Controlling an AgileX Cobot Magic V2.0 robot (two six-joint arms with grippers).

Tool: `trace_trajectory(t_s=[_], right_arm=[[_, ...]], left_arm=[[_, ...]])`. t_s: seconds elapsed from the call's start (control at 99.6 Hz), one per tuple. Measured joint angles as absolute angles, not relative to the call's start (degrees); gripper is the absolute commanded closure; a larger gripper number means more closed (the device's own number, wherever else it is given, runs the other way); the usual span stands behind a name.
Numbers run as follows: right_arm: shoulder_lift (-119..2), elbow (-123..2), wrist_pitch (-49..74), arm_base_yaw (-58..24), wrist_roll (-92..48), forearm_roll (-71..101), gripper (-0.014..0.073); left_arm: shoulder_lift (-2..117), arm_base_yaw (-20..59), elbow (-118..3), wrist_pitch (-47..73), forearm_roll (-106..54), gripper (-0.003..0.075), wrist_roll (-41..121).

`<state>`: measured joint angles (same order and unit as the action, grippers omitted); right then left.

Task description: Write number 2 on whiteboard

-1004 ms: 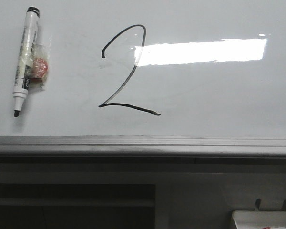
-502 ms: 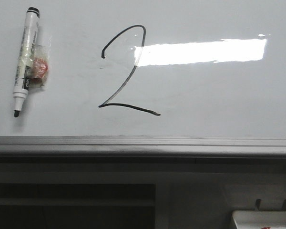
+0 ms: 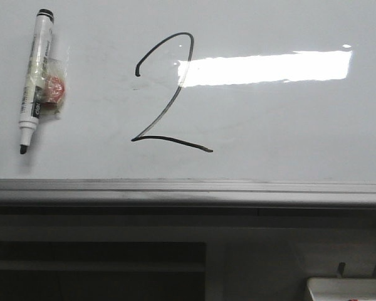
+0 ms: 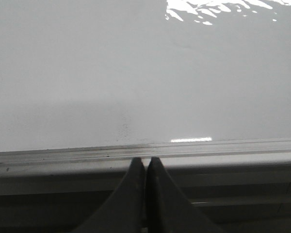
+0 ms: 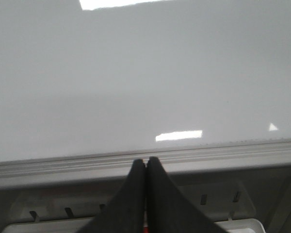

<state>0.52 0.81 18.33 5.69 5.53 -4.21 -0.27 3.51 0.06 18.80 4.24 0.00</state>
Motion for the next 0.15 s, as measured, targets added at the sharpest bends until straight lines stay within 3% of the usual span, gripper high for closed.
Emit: trace_trajectory(t_s=[0.151], right_arm=[[0.5,0.8,18.3,5.7,5.5,-4.2,0.0654]], left_arm=[[-0.3,3.5,0.1,18.8,4.2,0.0741,0.0]])
